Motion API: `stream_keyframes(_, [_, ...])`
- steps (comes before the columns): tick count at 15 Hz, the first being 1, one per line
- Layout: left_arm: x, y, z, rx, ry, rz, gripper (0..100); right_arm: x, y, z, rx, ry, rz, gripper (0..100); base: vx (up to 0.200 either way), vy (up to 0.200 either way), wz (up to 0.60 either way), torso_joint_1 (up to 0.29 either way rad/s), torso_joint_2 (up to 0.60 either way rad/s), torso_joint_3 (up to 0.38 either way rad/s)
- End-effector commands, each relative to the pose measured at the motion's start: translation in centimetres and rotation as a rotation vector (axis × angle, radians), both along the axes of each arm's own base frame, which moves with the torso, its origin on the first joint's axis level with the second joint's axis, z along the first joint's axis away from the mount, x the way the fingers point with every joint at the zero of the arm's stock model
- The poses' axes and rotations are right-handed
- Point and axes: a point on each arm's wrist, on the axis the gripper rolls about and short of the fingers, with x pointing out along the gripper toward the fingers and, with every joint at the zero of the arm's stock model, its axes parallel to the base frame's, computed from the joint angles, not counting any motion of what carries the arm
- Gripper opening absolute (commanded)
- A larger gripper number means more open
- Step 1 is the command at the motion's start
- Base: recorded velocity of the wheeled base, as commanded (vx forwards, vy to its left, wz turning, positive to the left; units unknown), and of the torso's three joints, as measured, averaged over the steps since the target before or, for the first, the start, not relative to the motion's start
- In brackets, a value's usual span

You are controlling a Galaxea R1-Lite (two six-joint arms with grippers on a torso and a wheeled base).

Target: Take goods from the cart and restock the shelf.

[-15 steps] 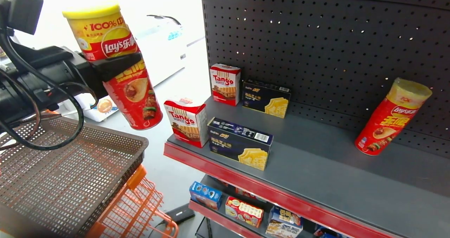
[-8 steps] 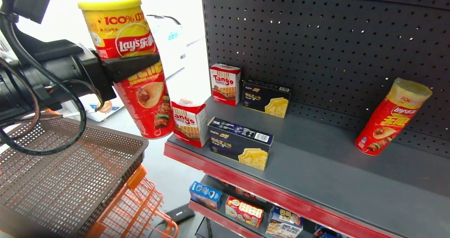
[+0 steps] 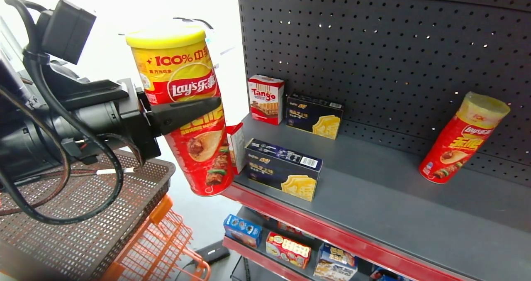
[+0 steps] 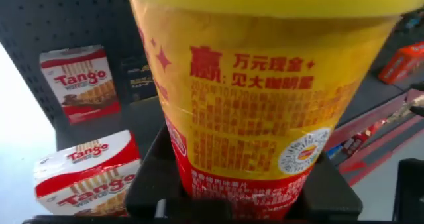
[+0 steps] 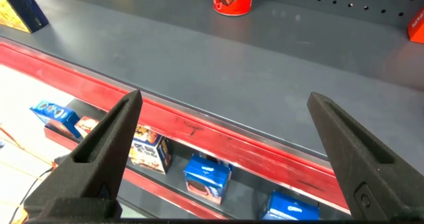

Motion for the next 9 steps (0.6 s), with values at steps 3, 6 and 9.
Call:
stream_keyframes(3, [-0.23,-0.69,0.23,0.0,-0.012,-0.071,0,0.01,0.0,0.01,0.0,0.001,0.0,100,0.0,0.0,0.0,0.0,0.0,0.0])
stream_keyframes(6, [-0.37,-0.83,0.23,0.001,-0.014,-0.096,0,0.01,0.0,0.01,0.002,0.001,0.0,100,0.0,0.0,0.0,0.0,0.0,0.0])
stream_keyframes(9, [-0.42,-0.81,0.05,0.004,-0.009,-0.097,0,0.01,0.0,0.01,0.0,0.001,0.0,100,0.0,0.0,-0.4,0.002,0.0,0.0])
